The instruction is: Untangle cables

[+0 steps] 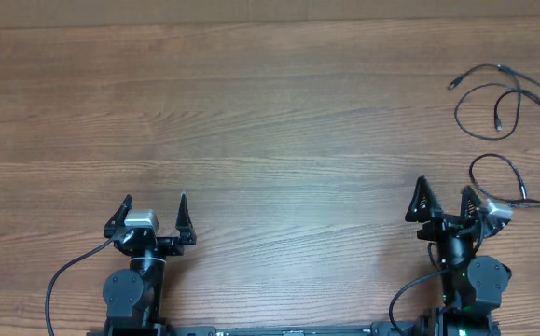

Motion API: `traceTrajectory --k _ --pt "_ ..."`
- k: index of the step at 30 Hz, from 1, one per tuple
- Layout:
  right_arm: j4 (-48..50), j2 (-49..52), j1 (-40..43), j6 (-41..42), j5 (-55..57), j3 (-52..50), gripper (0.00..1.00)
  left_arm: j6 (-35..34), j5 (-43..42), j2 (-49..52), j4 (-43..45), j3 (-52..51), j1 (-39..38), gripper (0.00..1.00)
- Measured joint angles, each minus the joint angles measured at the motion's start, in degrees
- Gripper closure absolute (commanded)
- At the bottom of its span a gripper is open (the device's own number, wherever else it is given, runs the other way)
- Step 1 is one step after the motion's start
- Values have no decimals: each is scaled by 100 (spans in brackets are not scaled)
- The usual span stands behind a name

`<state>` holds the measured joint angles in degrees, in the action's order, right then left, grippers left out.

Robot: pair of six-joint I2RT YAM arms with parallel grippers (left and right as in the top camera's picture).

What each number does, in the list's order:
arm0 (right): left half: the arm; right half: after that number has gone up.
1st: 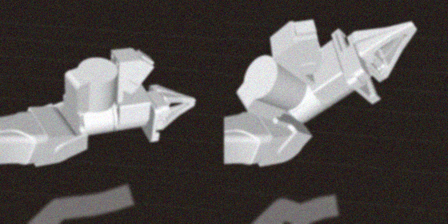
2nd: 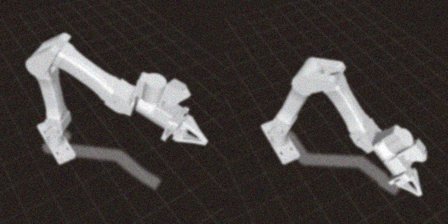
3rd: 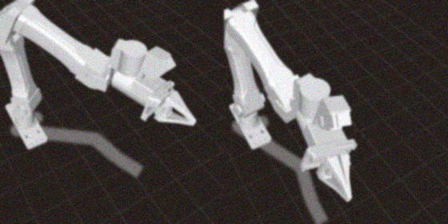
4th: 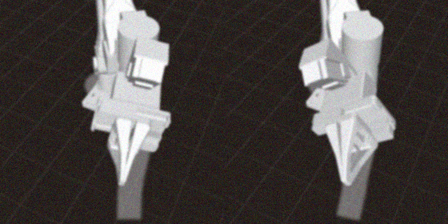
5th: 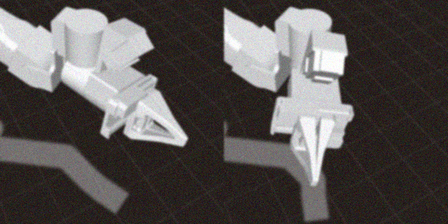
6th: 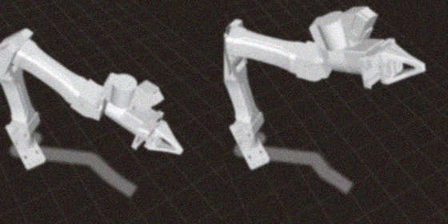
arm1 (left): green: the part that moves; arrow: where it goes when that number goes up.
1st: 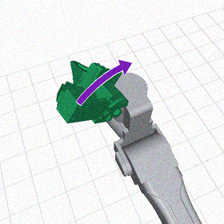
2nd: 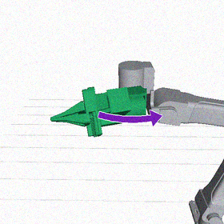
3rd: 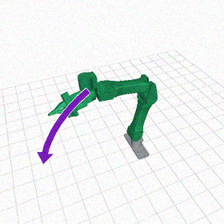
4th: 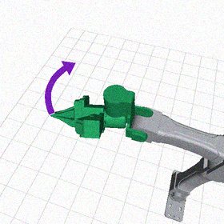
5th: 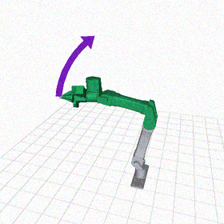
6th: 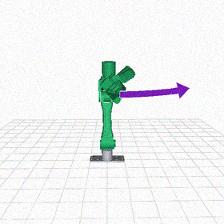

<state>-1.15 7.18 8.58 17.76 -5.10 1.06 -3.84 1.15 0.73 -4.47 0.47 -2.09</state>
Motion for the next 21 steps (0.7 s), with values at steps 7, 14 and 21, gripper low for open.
traceTrajectory --k 7,14,21 --pt "-337 -426 -197 -422 0 0 0 0 0 2 -2 0 0 0" --pt "-341 -466 -262 -1060 -42 0 0 0 0 0 -2 0 0 0" --pt "-343 -516 -262 -1821 -63 0 0 0 0 0 -2 0 0 0"
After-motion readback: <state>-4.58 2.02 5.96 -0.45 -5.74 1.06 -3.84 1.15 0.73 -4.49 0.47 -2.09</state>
